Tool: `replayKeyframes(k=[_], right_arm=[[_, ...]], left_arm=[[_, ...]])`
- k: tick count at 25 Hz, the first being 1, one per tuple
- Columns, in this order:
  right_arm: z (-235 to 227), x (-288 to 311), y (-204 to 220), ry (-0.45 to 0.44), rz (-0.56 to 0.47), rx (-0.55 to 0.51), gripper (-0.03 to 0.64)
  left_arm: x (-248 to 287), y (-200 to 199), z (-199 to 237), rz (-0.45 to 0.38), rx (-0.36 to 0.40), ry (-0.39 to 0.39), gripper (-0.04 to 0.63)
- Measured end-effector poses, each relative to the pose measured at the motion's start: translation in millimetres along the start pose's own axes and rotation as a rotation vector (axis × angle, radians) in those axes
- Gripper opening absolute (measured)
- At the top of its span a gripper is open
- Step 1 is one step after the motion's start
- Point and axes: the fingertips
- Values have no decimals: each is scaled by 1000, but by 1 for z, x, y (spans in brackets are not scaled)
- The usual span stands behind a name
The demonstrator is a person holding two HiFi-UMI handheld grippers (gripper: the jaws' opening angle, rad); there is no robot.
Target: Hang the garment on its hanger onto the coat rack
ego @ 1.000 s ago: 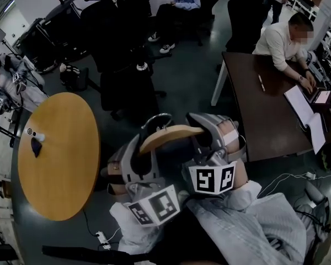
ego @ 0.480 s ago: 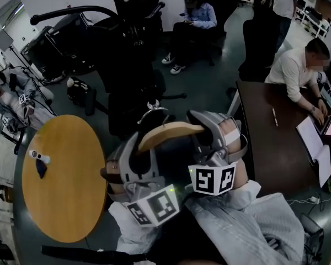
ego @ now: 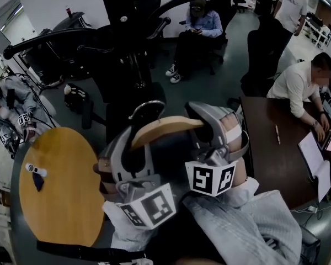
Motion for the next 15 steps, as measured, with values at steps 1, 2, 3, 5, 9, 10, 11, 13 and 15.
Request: replayKeyframes(k=[1,2,3,5,9,10,11,13,15], right_arm=[[-1,9,-1,7,2,-3,6],[-2,18,-1,13,6,-4,6],[-3,26,0,17,11,-4,8],[-4,37,8,21,28,-3,6],[-2,39,34,7,51,11,6],[2,42,39,-1,58,17,6],[6,49,43,-10,66,23,6],[15,65,48,-28,84,32,7],[24,78,55,-46,99,40,6]], left_arm=[[8,3,5,-7,0,-1,84],[16,6,9,-13,0,0,84],[24,9,11,-19,0,5,84],[39,12,10,-28,0,14,84],[53,9,-12,-29,2,39,84],[58,13,-16,-25,2,47,84],[64,18,-17,-21,1,57,84],[78,32,-19,-12,-4,79,84],[89,43,-22,-1,-7,97,84]])
Point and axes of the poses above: the fingertips, and each gripper's own axes: x forward along the fingers, z to its left, y out of its underside, and after that the axes turned 11 degrees about x, right-handed
